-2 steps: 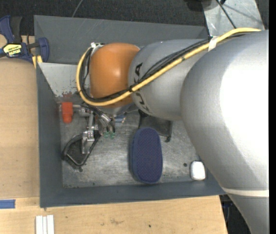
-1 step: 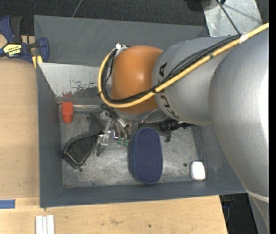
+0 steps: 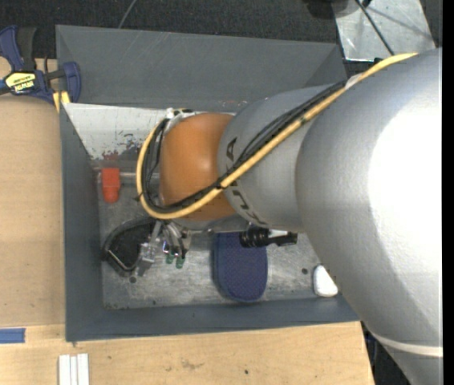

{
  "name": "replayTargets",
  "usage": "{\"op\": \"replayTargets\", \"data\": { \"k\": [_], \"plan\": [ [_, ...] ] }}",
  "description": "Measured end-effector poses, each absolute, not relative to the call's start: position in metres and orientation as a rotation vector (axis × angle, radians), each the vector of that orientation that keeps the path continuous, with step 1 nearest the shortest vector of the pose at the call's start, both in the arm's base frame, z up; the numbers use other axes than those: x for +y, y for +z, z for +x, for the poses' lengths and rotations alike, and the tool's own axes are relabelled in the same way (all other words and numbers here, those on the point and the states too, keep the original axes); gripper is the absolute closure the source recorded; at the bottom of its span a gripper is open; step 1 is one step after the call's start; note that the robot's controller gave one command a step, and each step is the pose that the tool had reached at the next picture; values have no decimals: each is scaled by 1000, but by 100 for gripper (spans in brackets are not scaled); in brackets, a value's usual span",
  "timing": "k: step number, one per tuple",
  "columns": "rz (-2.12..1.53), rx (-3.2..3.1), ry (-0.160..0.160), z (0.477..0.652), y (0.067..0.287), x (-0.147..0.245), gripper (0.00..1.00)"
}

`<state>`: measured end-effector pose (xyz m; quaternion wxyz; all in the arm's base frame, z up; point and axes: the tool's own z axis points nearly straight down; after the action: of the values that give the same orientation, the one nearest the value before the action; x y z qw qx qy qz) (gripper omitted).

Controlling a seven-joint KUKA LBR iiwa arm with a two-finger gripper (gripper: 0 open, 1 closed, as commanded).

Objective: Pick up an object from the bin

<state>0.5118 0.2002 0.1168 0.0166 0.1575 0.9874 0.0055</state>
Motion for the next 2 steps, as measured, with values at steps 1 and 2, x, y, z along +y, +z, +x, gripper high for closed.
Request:
{"op": "replayTargets", "data": {
  "k": [1, 2],
  "plan": [
    [562, 3101, -27, 538, 115, 210, 0],
    [647, 3069, 0, 534, 106, 213, 0]
  ]
}}
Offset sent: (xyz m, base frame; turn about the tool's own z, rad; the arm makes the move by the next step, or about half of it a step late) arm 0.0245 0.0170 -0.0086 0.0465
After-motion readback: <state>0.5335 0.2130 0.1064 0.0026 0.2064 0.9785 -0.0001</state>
